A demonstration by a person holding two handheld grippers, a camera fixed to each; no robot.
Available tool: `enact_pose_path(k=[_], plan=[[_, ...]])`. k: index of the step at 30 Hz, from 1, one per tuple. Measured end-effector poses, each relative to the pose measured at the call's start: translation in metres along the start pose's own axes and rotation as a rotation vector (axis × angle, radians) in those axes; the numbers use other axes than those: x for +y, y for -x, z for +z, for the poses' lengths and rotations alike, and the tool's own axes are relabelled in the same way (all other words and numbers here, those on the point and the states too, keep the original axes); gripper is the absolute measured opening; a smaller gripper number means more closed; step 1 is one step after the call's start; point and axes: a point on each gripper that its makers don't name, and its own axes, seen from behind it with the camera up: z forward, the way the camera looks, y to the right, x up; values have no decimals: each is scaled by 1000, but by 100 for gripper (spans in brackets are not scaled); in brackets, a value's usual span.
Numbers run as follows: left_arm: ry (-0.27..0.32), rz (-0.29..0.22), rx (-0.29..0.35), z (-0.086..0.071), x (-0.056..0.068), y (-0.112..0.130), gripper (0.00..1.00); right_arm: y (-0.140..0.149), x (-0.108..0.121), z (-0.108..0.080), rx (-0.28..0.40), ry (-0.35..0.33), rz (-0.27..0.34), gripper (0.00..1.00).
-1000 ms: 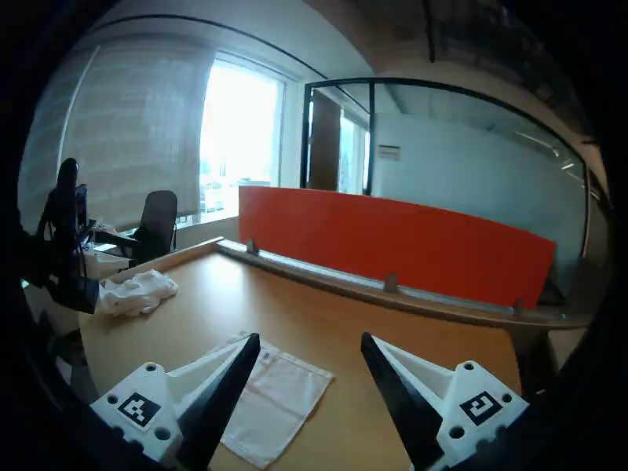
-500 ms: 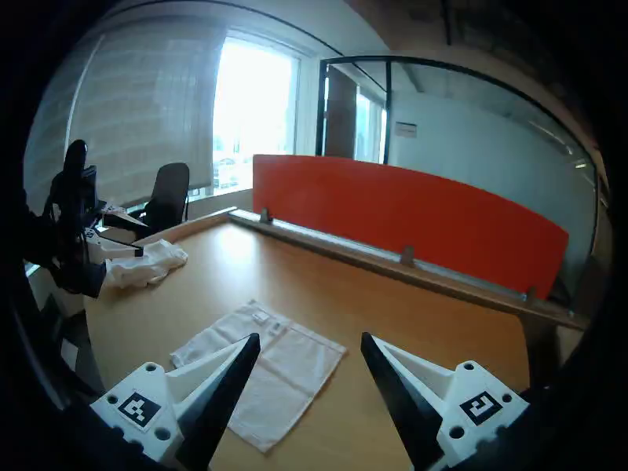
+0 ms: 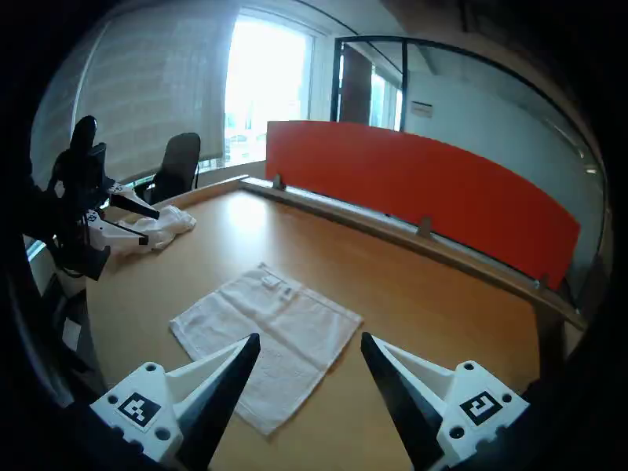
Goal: Fold towel
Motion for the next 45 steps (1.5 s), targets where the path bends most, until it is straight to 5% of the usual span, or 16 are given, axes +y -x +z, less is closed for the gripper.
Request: enact_pose_path(k=[26, 45], plan=[[95, 34, -175, 50, 36, 102, 98, 101, -33, 46, -164, -68, -28, 100], [161, 58, -265, 66, 53, 146, 98, 158, -49, 55, -280, -117, -70, 100]])
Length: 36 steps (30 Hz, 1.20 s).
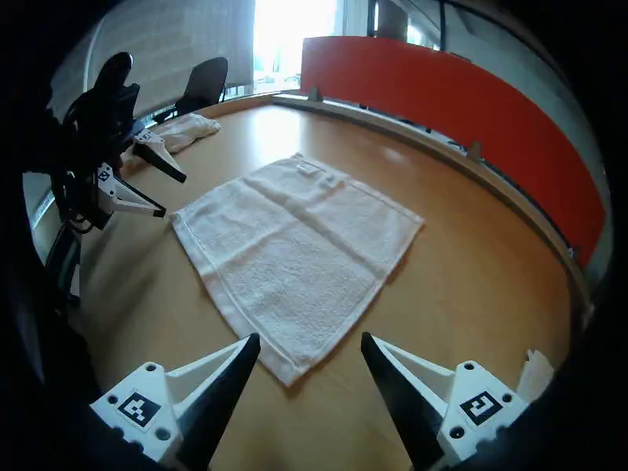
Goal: Fold towel
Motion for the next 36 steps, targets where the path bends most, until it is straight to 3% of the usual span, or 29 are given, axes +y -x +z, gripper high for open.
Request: enact_pose_path(k=[11, 36], plan=[[19, 14, -45, 11, 7, 18, 98, 17, -3, 6, -41, -12, -26, 100], [34, 26, -94, 20, 15, 28, 98, 26, -2, 11, -63, -35, -36, 100]])
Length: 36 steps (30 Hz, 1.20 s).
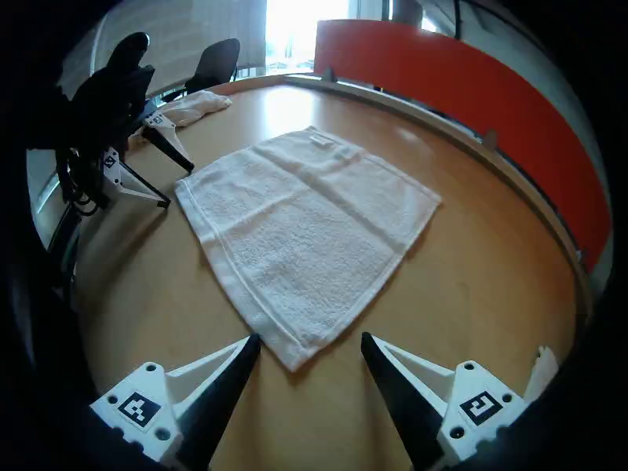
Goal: Fold towel
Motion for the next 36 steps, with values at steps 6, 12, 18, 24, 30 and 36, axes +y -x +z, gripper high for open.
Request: enact_pose_path(k=[6, 12, 18, 24, 30, 36], plan=[[0, -4, -9, 0, 0, 1, 98, 1, 0, 1, -1, -9, 6, 99], [-6, -14, -14, 0, -1, 1, 98, 3, -4, 1, -1, -23, 27, 91], [-15, -23, -22, 0, -1, 0, 98, 3, -6, 1, -3, -31, 28, 85], [-21, -30, -30, 0, 0, 1, 94, 3, -8, 1, -3, -38, 24, 75], [-26, -35, -38, 0, 1, 1, 84, 2, -11, 0, -1, -43, 19, 67], [-28, -38, -44, 0, 2, 1, 71, 2, -12, -1, -2, -49, 14, 59]])
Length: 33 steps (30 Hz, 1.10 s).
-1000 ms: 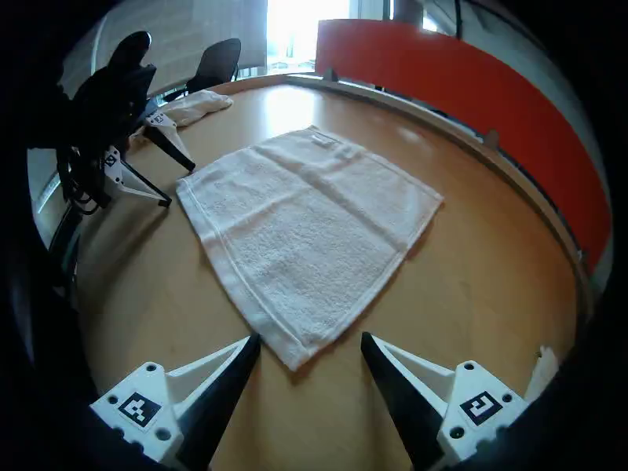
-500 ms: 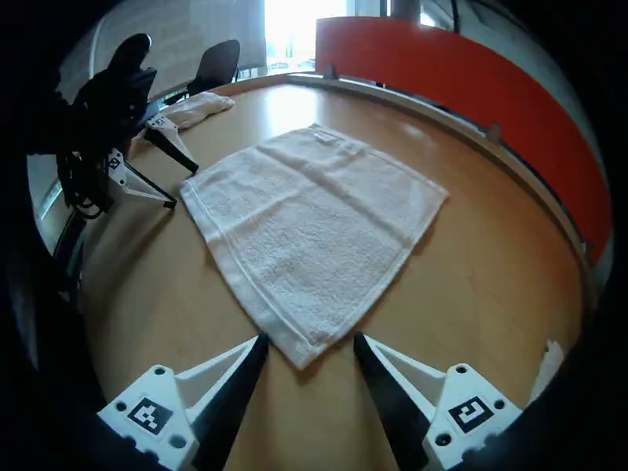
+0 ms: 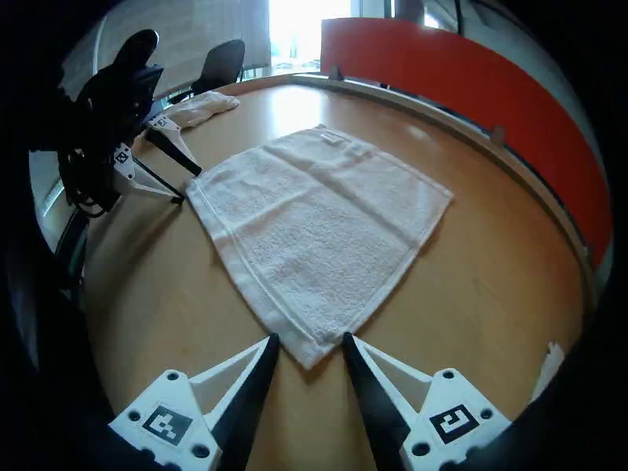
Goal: Fold towel
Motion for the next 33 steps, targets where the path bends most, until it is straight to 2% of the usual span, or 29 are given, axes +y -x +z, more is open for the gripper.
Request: enact_pose_path(k=[6, 8, 12, 13, 14, 18, 26, 33], plan=[[-4, -6, -4, 0, 2, 0, 53, 0, 0, -1, 0, -2, 0, 48], [-6, -10, -5, 0, 3, 0, 52, 0, 1, 0, 0, 0, 2, 43], [-9, -15, -11, 0, 2, 0, 45, 0, 2, 0, 0, 4, 7, 25], [-13, -17, -13, 0, 1, 0, 39, 0, 2, 0, 0, 5, 9, 23], [-17, -20, -15, 0, 0, -1, 33, 0, 2, 0, 0, 6, 10, 22], [-25, -32, -16, 0, -1, -1, 24, 0, 2, 0, 2, 9, 17, 20], [-21, -35, -16, -1, 1, -2, 16, 0, 0, 0, -7, -4, 46, 17], [-9, -58, -13, -3, 3, -2, 15, -3, 1, -3, -9, 1, 24, 17]])
